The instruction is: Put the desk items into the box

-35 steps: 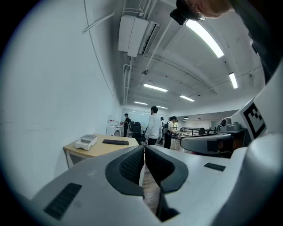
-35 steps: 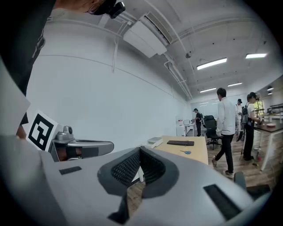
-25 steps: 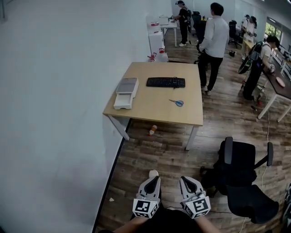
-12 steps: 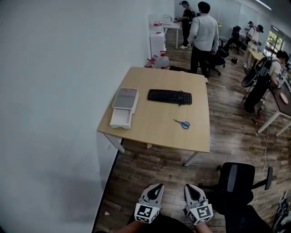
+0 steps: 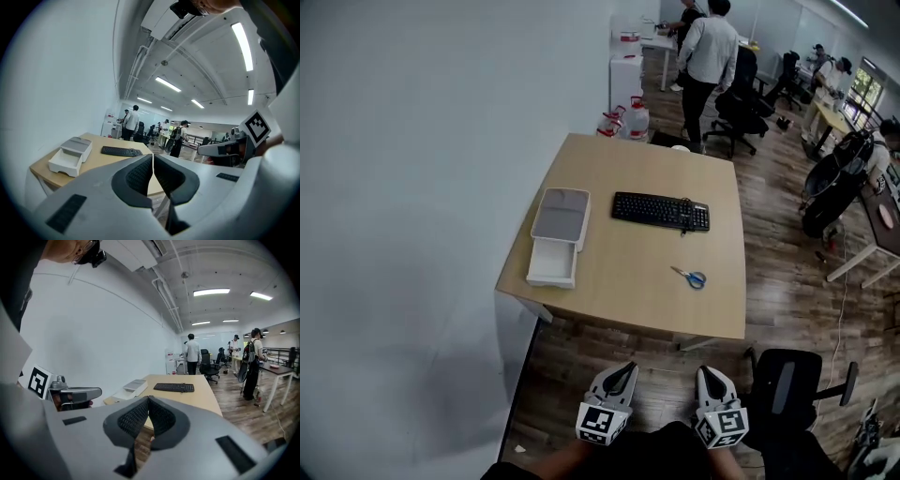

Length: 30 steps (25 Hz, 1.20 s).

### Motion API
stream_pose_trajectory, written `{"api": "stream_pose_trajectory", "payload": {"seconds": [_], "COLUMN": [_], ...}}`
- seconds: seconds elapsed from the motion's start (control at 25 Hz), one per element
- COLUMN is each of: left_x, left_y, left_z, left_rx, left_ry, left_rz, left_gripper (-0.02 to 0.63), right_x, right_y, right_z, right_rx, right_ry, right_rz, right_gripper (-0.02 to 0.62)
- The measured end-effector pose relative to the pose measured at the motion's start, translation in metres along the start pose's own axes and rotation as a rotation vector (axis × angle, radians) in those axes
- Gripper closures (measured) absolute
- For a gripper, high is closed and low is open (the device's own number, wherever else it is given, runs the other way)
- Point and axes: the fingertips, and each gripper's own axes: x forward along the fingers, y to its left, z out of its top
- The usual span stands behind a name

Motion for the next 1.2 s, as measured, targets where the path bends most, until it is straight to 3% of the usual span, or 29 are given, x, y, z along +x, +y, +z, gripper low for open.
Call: {"api": "stream_pose_trajectory", "payload": {"seconds": [0.2,0.44,0.76,1.04,1.2], "left_x": [0.018,0.037,0.1,0.171,0.217], "left_y": [0.039,0.051,0.092,0.11,0.125], "left_z": [0.017,0.019,0.045,0.032,0.027], "left_rx": [-0.026,-0.052,-0.004,0.0,-0.008], "left_ry": [-0.023,-0.038,-0.066,0.04,0.093], "left_rz": [0.021,0.032,0.064,0.035,0.029], "left_gripper": [0.586,0.586,0.586,0.586,0.586], "right_x": [0.033,0.066,0.14,0.204,0.249], "right_y": [-0.01,-0.035,-0.09,-0.146,-0.181], "right_z": [0.008,0.011,0.016,-0.001,-0.024], "right_rx": [0.01,0.011,0.006,-0.042,-0.056], "right_ry": [0.015,0.012,0.039,0.125,0.227], "right_rz": [-0.018,-0.017,-0.006,-0.014,0.009], "right_gripper": [0.535,0.535,0.535,0.535,0.531]}}
